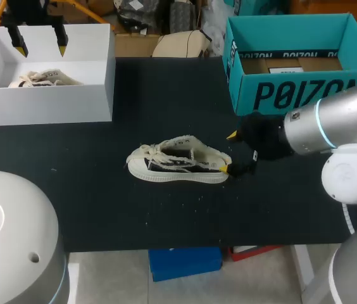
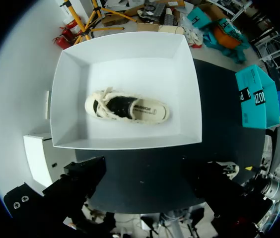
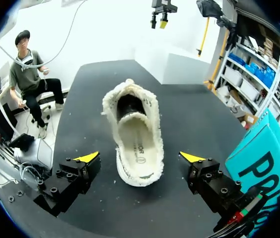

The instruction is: Take the shoe out of the shoebox, open the shoe tongue, remove and reinsert the insole, then place the shoe into the shoebox

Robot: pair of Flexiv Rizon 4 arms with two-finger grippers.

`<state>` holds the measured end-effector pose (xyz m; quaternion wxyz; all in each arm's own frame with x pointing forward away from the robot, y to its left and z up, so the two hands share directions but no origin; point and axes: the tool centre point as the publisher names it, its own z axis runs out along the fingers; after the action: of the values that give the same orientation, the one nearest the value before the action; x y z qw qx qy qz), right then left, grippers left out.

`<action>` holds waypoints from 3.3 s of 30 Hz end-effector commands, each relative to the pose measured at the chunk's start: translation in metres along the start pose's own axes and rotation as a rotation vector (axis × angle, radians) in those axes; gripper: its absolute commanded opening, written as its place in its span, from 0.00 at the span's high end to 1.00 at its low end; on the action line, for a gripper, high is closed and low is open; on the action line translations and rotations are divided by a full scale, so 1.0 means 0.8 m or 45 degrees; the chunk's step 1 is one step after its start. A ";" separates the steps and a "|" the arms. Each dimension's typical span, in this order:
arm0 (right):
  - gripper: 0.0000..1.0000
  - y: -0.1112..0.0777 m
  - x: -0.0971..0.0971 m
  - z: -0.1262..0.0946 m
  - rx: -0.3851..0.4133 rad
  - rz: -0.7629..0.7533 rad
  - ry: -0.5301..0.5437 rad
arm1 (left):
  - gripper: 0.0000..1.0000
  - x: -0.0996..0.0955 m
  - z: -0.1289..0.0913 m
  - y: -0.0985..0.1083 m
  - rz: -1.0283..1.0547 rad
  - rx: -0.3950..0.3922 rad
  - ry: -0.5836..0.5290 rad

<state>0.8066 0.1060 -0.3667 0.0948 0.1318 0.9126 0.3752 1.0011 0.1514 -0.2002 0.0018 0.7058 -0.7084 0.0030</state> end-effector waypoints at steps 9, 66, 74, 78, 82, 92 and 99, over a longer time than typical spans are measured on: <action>0.00 -0.020 -0.005 0.038 -0.109 0.039 0.029 | 0.00 0.001 0.000 0.000 -0.002 -0.002 -0.004; 1.00 -0.041 -0.002 0.090 -0.231 0.043 0.113 | 0.00 0.063 -0.036 0.037 -0.123 0.113 -0.061; 1.00 -0.041 -0.002 0.090 -0.231 0.043 0.113 | 0.00 0.119 -0.030 0.090 -0.108 0.116 -0.029; 1.00 -0.041 -0.002 0.090 -0.231 0.043 0.113 | 0.00 0.148 -0.024 0.117 -0.062 0.117 -0.024; 1.00 -0.041 -0.002 0.090 -0.231 0.043 0.113 | 0.00 0.180 -0.017 0.145 -0.005 0.114 -0.025; 1.00 -0.041 -0.002 0.090 -0.231 0.043 0.113 | 0.00 0.243 0.008 0.209 0.109 0.050 -0.016; 1.00 -0.041 -0.002 0.090 -0.231 0.043 0.113 | 0.00 0.246 0.013 0.212 0.135 0.025 -0.012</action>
<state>0.8222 0.1298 -0.4380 0.0589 0.1203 0.8761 0.4631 0.8293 -0.0442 -0.2075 -0.0093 0.6670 -0.7450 0.0068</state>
